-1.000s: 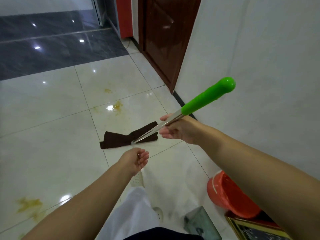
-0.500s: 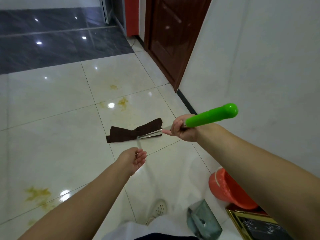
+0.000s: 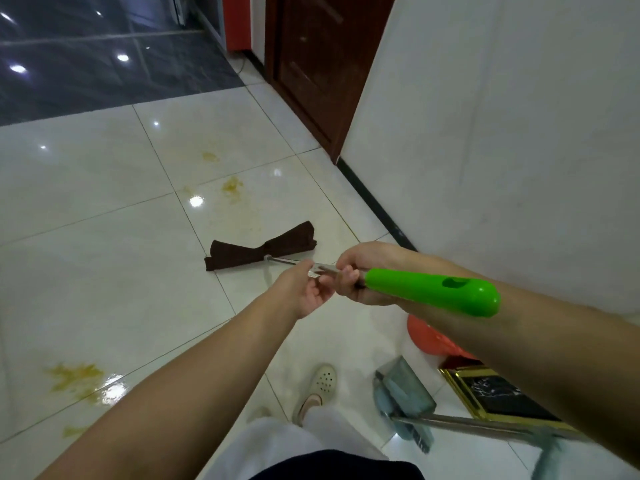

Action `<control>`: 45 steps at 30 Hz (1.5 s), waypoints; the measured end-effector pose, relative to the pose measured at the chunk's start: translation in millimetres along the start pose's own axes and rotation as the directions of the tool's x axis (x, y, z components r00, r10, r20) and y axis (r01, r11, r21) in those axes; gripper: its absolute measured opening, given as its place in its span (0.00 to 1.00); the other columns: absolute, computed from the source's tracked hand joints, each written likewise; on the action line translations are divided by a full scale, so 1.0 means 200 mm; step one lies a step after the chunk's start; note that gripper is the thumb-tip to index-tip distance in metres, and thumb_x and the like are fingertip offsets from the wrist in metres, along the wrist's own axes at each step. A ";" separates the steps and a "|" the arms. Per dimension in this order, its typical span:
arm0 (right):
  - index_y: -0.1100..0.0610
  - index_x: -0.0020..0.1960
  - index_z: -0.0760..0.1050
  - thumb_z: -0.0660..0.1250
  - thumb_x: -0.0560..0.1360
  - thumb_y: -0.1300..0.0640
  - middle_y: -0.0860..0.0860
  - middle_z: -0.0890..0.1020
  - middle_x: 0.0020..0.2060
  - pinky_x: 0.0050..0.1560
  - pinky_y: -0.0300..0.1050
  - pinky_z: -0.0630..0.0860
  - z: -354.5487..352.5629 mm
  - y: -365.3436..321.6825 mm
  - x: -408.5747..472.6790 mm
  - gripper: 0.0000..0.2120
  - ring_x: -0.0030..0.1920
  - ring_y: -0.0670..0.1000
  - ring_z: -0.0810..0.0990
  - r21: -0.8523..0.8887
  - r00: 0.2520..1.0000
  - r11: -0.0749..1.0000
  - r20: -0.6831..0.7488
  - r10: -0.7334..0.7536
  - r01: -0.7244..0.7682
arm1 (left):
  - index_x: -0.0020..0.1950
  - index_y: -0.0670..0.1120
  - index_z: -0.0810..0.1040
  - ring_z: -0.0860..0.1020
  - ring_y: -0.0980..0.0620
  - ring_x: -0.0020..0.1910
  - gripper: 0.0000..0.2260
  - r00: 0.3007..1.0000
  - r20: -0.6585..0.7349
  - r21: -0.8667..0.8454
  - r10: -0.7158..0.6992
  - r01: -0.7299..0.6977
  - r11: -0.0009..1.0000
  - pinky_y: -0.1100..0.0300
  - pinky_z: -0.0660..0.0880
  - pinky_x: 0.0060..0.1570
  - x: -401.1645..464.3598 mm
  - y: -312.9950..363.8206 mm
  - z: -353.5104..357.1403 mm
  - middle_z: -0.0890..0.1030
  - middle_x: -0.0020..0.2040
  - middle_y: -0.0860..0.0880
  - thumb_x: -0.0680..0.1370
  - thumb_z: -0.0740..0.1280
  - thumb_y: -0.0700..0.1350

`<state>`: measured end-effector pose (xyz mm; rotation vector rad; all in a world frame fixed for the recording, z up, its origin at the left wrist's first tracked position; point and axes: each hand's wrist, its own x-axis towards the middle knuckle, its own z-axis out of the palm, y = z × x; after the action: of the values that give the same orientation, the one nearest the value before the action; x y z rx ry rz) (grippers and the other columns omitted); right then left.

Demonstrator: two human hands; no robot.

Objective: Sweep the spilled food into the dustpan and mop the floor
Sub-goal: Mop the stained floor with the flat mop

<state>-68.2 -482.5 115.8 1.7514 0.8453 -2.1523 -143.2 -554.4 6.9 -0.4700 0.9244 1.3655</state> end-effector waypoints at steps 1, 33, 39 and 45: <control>0.64 0.52 0.67 0.49 0.78 0.67 0.59 0.73 0.35 0.13 0.32 0.62 -0.01 0.04 -0.03 0.09 0.14 0.45 0.64 -0.008 1.000 1.000 0.003 0.005 -0.005 | 0.55 0.36 0.70 0.70 0.53 0.30 0.14 1.000 0.019 -0.002 -0.018 0.018 1.000 0.63 0.76 0.29 -0.01 -0.02 0.00 0.79 0.38 0.41 0.83 0.55 0.47; 0.59 0.34 0.66 0.56 0.80 0.62 0.50 0.66 0.19 0.13 0.31 0.61 -0.12 0.07 -0.04 0.15 0.12 0.44 0.63 -0.166 0.981 0.971 0.062 0.185 -0.172 | 0.42 0.41 0.64 0.65 0.53 0.26 0.08 0.976 -0.195 -0.226 -0.097 0.052 0.973 0.69 0.67 0.19 0.36 -0.03 0.02 0.65 0.34 0.47 0.81 0.55 0.40; 0.60 0.37 0.65 0.56 0.80 0.65 0.51 0.67 0.17 0.14 0.29 0.61 -0.18 -0.16 0.25 0.12 0.13 0.44 0.63 -0.194 0.993 0.979 0.086 0.083 -0.065 | 0.38 0.43 0.60 0.64 0.55 0.21 0.11 0.966 -0.255 -0.082 -0.051 0.031 0.996 0.72 0.63 0.16 0.65 0.19 0.11 0.62 0.31 0.49 0.81 0.52 0.38; 0.60 0.39 0.66 0.59 0.79 0.64 0.52 0.69 0.27 0.15 0.29 0.62 -0.23 -0.41 0.48 0.10 0.14 0.43 0.64 -0.125 0.992 0.991 0.109 0.065 -0.051 | 0.38 0.43 0.60 0.62 0.55 0.13 0.11 0.929 -0.370 0.034 0.027 -0.015 0.999 0.73 0.61 0.19 0.90 0.40 0.24 0.61 0.30 0.49 0.80 0.50 0.35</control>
<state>-97.8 -374.1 43.1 1.5608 0.8663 -2.0933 -215.7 -391.7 -88.3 -0.7122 1.2597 1.3019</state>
